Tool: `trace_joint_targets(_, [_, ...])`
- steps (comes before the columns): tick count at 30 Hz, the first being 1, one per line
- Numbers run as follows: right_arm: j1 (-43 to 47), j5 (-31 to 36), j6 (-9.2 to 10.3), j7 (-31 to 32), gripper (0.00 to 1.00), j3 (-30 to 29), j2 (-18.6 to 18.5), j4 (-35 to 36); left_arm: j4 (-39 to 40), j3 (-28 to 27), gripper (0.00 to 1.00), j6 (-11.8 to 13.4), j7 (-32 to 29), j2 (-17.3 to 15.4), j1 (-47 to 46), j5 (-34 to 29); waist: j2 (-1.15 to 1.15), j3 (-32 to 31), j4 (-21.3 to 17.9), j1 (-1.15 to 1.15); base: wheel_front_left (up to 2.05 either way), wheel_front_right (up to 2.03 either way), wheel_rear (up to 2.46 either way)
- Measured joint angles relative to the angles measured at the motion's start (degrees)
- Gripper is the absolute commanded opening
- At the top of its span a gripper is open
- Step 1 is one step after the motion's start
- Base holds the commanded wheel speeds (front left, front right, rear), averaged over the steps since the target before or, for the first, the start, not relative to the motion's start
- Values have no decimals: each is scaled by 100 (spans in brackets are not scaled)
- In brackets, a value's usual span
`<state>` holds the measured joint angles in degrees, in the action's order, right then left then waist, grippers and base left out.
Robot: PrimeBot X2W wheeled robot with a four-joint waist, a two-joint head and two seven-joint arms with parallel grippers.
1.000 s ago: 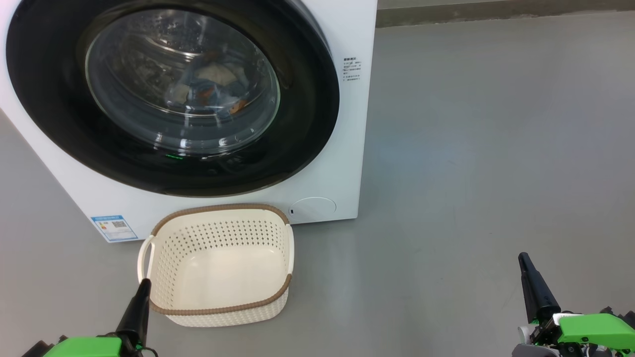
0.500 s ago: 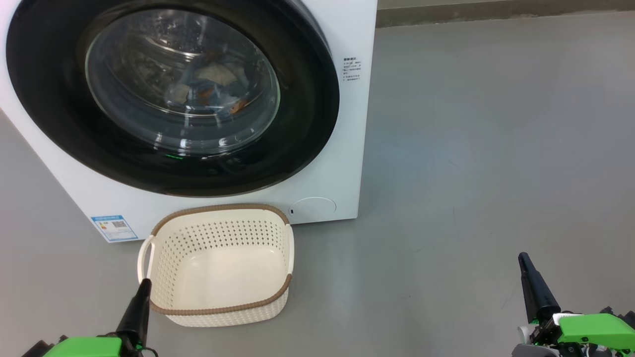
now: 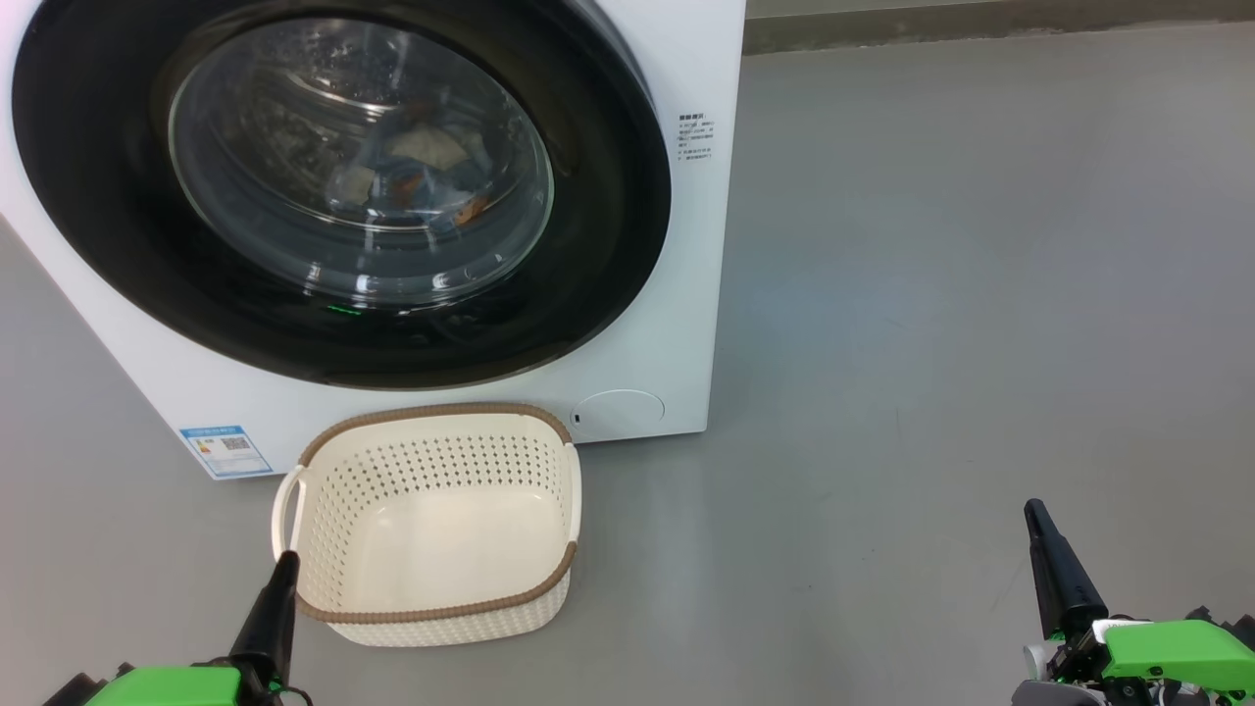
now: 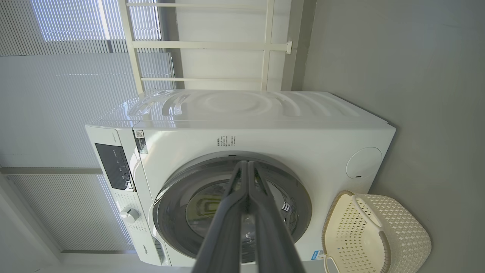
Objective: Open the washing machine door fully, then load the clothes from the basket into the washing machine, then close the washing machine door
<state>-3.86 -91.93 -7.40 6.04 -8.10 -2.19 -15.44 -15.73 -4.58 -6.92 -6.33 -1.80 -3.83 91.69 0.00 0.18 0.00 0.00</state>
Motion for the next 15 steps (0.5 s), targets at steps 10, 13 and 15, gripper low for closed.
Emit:
trace_joint_targets(10, [0,0,0,0,0,1,0,0,0,0,0,0,0,0,0,0,0,0,0,0,0,0,0])
trace_joint_targets(13, [0,0,0,0,0,1,0,0,0,0,0,0,0,0,0,0,0,0,0,0,0,0,0])
trace_joint_targets(15, [0,0,0,0,0,1,0,0,0,0,0,0,0,0,0,0,0,0,0,0,0,0,0])
